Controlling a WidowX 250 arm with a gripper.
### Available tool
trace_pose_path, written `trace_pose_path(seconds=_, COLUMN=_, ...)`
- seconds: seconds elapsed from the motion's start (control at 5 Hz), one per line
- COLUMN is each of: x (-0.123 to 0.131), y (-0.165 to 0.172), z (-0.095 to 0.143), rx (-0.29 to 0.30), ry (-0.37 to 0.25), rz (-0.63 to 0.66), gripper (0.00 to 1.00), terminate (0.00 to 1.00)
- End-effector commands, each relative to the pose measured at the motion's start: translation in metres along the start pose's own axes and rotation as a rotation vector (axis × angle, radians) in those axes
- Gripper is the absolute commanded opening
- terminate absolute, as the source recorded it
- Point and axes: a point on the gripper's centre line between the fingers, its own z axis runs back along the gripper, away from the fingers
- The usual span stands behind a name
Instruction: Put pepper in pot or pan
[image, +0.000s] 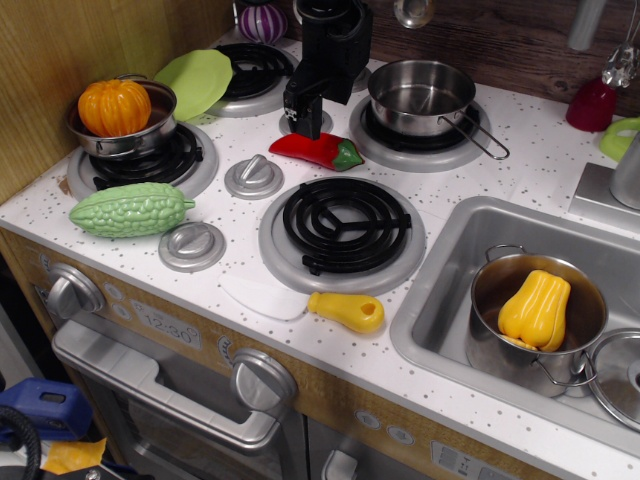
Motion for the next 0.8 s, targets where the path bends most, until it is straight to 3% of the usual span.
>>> trace_pose_path(seconds=0.0, x=0.000, y=0.000, z=0.000, rx=0.000, ry=0.000, rz=0.000, gripper=1.00, terminate=0.00)
trace_pose_path(seconds=0.6, x=-0.010, y=0.002, z=-0.025, rx=0.011, ry=-0.023, rz=-0.017, gripper=1.00, terminate=0.00)
